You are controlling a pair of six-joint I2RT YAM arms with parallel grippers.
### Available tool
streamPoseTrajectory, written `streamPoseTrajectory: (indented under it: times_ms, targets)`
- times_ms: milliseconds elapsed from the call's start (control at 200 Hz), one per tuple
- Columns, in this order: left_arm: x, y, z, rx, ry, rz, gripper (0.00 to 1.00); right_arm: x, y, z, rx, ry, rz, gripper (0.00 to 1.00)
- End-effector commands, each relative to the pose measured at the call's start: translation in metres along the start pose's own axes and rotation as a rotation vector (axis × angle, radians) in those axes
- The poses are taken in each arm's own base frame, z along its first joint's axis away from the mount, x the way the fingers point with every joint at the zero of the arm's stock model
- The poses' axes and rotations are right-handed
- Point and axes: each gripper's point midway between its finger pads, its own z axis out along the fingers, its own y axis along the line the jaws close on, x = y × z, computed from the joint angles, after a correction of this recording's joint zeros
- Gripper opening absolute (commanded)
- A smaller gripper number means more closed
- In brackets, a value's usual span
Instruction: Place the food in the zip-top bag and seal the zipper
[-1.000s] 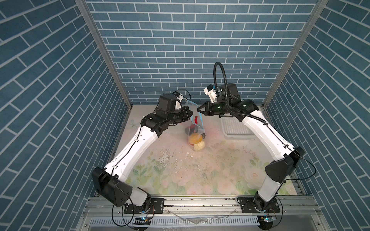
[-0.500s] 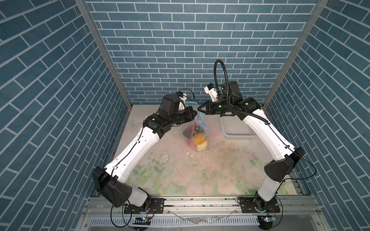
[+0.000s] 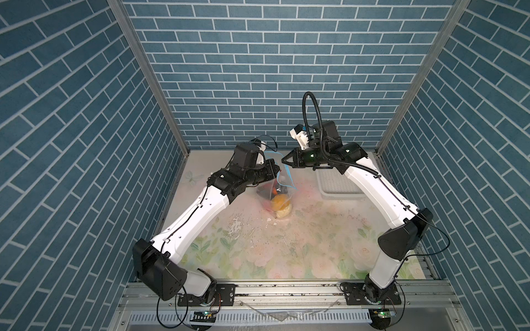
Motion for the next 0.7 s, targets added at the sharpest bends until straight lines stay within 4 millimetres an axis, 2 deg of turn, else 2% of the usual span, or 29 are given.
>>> streamPoseTrajectory:
  times_ms: [0, 135, 250, 325, 415, 525, 695]
  targets:
    - [-0.010, -0.002, -0.009, 0.009, -0.049, 0.014, 0.03, -0.004, 0.005, 0.008, -0.044, -0.010, -0.027, 0.01]
    - [-0.011, -0.001, -0.007, 0.019, -0.051, 0.018, 0.03, -0.005, 0.005, 0.009, -0.042, -0.012, -0.037, 0.10]
    - [-0.012, 0.000, -0.005, 0.023, -0.048, 0.017, 0.03, -0.009, 0.011, 0.002, -0.041, -0.022, -0.062, 0.29]
    - [-0.014, -0.001, -0.006, 0.026, -0.056, 0.018, 0.03, -0.012, 0.015, -0.009, -0.031, -0.046, -0.096, 0.43]
    - [-0.016, 0.001, -0.007, 0.024, -0.066, 0.020, 0.03, -0.014, 0.018, -0.024, -0.011, -0.089, -0.162, 0.54]
    - [-0.017, 0.003, -0.007, 0.025, -0.076, 0.015, 0.03, -0.010, 0.015, -0.042, 0.038, -0.151, -0.272, 0.63]
    - [-0.016, 0.004, -0.001, 0.031, -0.067, 0.008, 0.03, 0.006, 0.016, -0.060, 0.033, -0.260, -0.416, 0.68]
